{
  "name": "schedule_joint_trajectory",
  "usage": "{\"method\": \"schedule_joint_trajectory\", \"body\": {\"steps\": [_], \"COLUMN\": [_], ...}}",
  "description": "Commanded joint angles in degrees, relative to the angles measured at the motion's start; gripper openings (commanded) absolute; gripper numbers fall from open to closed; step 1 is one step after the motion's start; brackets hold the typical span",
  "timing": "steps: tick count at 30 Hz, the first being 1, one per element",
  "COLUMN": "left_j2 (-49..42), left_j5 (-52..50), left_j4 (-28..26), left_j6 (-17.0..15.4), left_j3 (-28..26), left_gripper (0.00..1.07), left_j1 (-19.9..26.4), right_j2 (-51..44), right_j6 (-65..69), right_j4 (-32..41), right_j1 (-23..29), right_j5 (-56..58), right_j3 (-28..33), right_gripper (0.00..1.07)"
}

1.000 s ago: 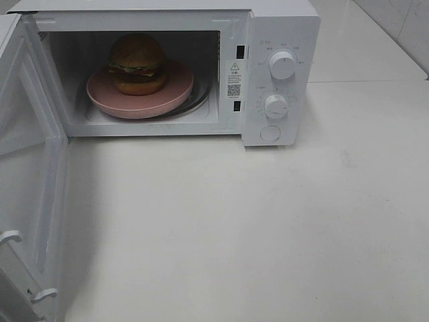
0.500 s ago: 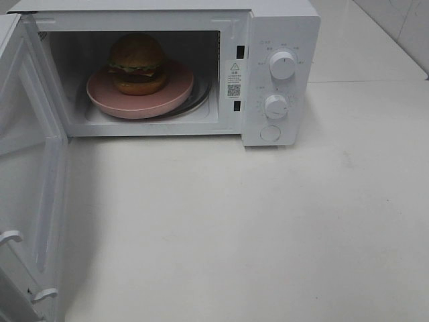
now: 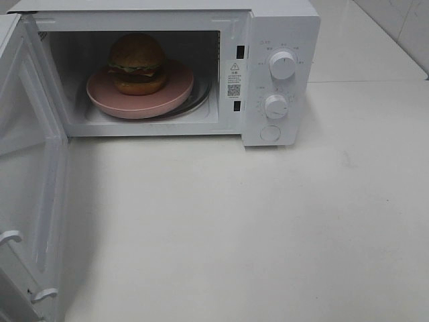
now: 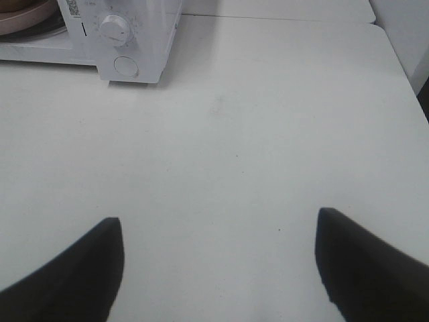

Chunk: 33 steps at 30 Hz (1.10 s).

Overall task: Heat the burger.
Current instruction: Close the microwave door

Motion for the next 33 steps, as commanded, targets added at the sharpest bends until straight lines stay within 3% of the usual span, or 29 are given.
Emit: {"method": "schedule_joint_trajectory", "body": {"steps": [1,26,31,33], "left_j2": [0.2,0.1,1.0,3.3], "left_j5": [-0.3,-2.7,-6.1,-8.6], "left_j4": [-0.2,0.2,0.7,0.8], "left_j6": [-0.2,-0.3,-0.5,-0.5], "left_j3": [0.1,-1.8,-1.8,-1.8], "left_gripper": [1.0,1.0,0.94,0.87], "left_j1": [-0.3,-0.3,-0.3,-0.3], "right_j2": [-1.5,-1.5,-1.5,-1.5], "right_j6": [-0.2,-0.2,-0.2,-0.2], "right_j4": [-0.3,-0.3,-0.3,-0.3], "right_j1": [-0.5,-0.5,-0.5,-0.5], "right_j5": [-0.5,-0.5,-0.5,-0.5], "right_j3": [0.1,0.1,0.1,0.1], "right_gripper": [0.76,0.76,0.76,0.76]}}
